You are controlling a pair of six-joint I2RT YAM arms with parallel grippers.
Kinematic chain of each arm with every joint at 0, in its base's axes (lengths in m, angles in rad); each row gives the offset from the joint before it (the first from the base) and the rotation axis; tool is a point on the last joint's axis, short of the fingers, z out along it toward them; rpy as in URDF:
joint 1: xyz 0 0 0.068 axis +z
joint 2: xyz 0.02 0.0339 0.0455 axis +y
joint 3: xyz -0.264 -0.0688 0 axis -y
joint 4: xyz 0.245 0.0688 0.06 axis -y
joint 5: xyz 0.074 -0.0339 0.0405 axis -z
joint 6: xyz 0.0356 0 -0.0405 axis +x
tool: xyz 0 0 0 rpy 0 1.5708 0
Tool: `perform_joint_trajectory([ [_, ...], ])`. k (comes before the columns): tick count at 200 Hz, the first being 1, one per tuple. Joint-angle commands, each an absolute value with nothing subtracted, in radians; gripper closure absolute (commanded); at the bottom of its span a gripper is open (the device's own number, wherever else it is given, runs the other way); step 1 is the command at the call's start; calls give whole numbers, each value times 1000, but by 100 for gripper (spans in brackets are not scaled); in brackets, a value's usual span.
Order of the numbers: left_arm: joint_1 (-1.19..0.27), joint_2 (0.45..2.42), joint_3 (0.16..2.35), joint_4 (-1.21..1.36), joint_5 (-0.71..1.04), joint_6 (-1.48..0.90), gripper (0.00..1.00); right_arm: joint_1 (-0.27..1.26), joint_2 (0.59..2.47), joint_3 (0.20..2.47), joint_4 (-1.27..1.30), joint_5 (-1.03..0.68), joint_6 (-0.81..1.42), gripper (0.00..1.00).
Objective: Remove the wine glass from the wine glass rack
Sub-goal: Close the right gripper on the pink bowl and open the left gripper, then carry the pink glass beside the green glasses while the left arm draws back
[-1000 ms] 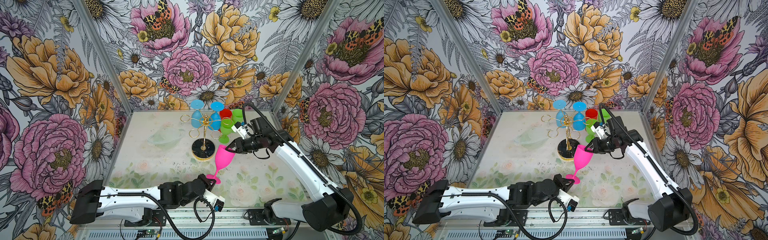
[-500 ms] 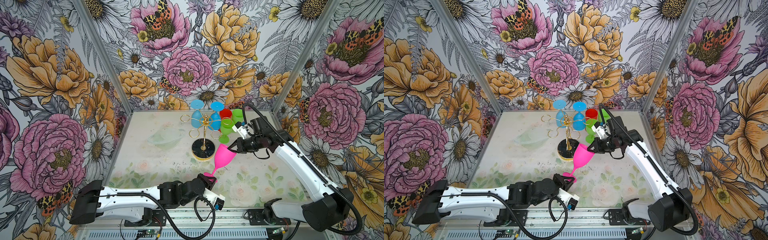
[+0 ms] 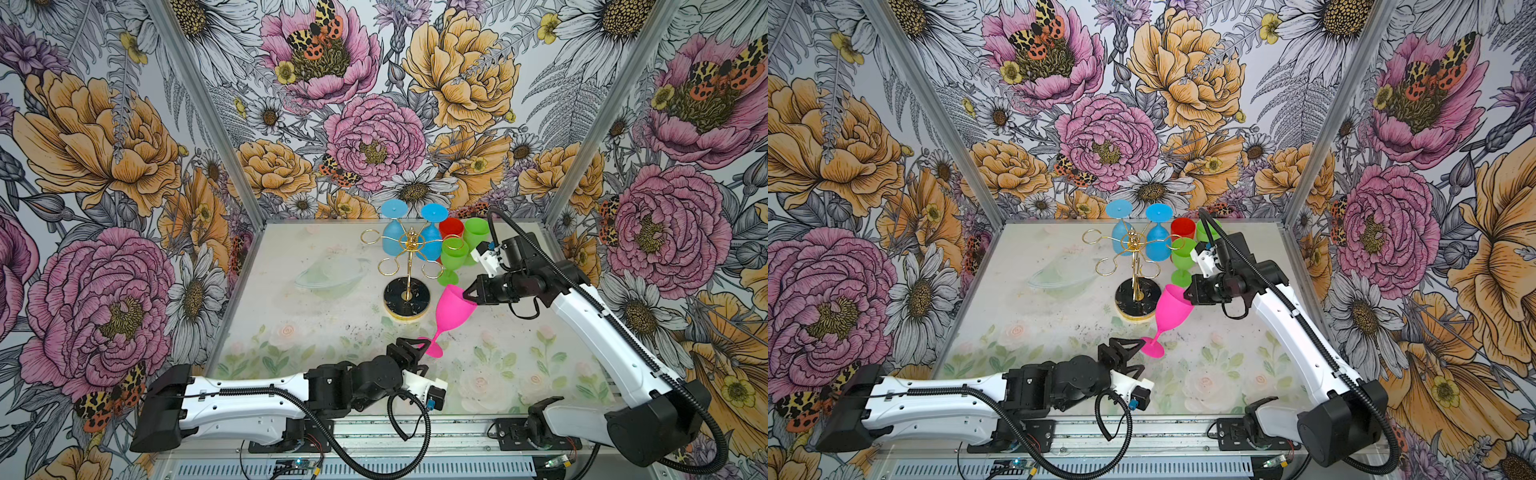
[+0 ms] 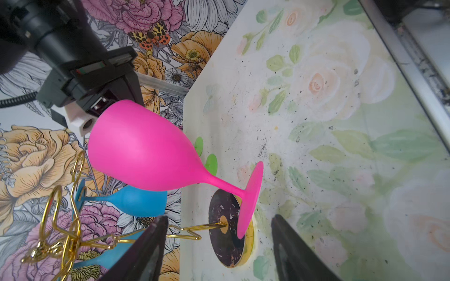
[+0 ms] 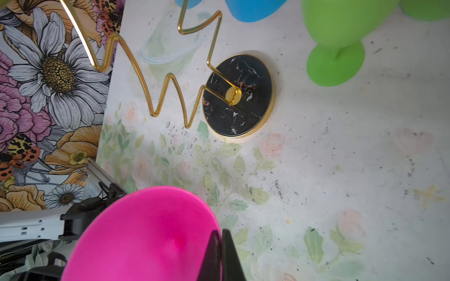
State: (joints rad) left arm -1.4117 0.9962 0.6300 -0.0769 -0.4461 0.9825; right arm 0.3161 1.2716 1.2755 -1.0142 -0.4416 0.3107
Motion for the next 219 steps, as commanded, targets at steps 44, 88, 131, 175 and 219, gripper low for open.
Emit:
perform_joint_trajectory([
  [44,-1355,938,691,-120,-556,508,17,319,1277,1343,-999,-10,249,100],
  [88,-1246,890,763,-230,-507,234,16,279,1320,1328,-881,126,249,100],
  [131,-1080,805,782,-308,-311,38,15,234,1390,1345,-789,224,251,100],
  [175,-966,772,800,-338,-216,-33,15,207,1493,1382,-720,300,236,100],
  [219,-926,788,847,-389,-166,-92,14,192,1601,1427,-645,330,230,100],
])
